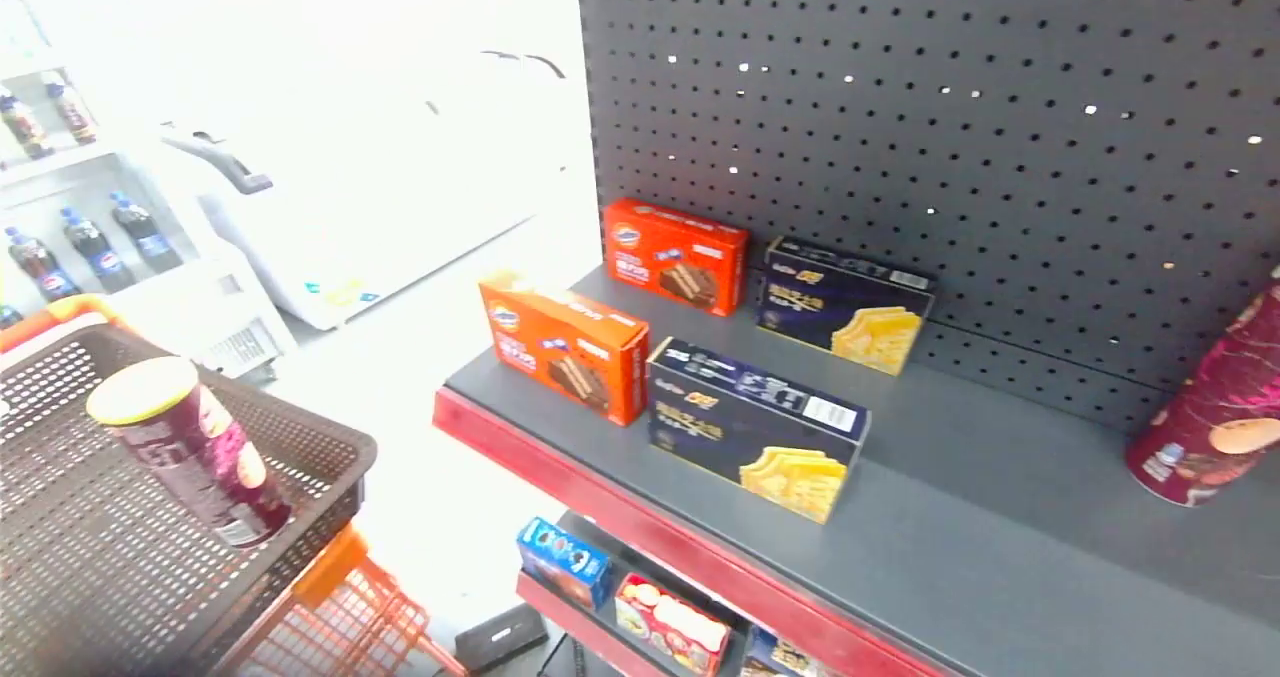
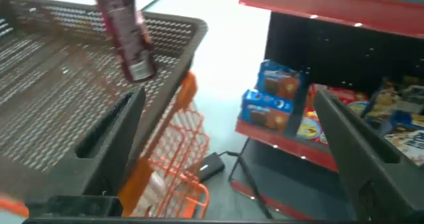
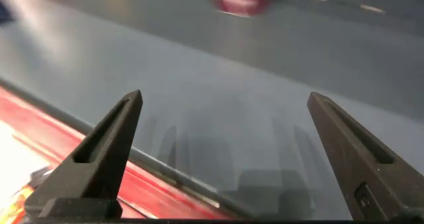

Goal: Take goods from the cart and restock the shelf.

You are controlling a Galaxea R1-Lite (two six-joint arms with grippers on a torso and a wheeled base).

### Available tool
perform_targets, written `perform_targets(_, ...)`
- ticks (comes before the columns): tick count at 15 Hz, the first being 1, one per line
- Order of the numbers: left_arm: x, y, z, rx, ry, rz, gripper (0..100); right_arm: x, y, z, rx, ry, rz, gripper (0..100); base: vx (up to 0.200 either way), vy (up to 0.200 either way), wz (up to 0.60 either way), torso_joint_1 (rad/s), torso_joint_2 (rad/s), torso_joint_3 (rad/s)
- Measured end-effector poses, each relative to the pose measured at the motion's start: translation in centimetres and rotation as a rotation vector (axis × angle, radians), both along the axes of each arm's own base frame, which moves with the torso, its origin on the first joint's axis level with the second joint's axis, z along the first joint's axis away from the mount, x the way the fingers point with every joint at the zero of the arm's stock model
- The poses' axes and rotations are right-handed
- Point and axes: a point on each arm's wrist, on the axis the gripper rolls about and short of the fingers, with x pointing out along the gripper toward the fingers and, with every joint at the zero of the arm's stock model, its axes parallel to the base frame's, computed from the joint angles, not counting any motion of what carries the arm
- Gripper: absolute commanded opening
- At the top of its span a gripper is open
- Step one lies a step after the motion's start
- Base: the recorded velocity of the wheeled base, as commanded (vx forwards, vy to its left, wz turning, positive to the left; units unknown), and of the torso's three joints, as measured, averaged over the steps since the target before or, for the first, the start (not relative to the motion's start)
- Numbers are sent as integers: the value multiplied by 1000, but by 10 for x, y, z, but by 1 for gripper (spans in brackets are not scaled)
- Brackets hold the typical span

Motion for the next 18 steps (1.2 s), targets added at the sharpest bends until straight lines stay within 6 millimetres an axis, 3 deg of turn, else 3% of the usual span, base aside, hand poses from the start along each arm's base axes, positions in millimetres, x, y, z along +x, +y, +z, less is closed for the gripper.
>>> perform_targets(5, 0, 0, 0, -1, 0, 0, 100, 0, 0, 0, -1, 0, -1, 100, 0, 0, 600, 2, 0, 1)
perform_targets(12, 0, 0, 0, -1, -1, -2, 100, 0, 0, 0, 0, 0, -2, 100, 0, 0, 0, 0, 0, 0)
perform_targets(15, -4, 0, 28, 7, -39, -4, 100, 0, 0, 0, 0, 0, -1, 100, 0, 0, 0, 0, 0, 0)
perform_targets(18, 6, 0, 54, 55, 36, -26, 100, 0, 0, 0, 0, 0, -1, 100, 0, 0, 0, 0, 0, 0)
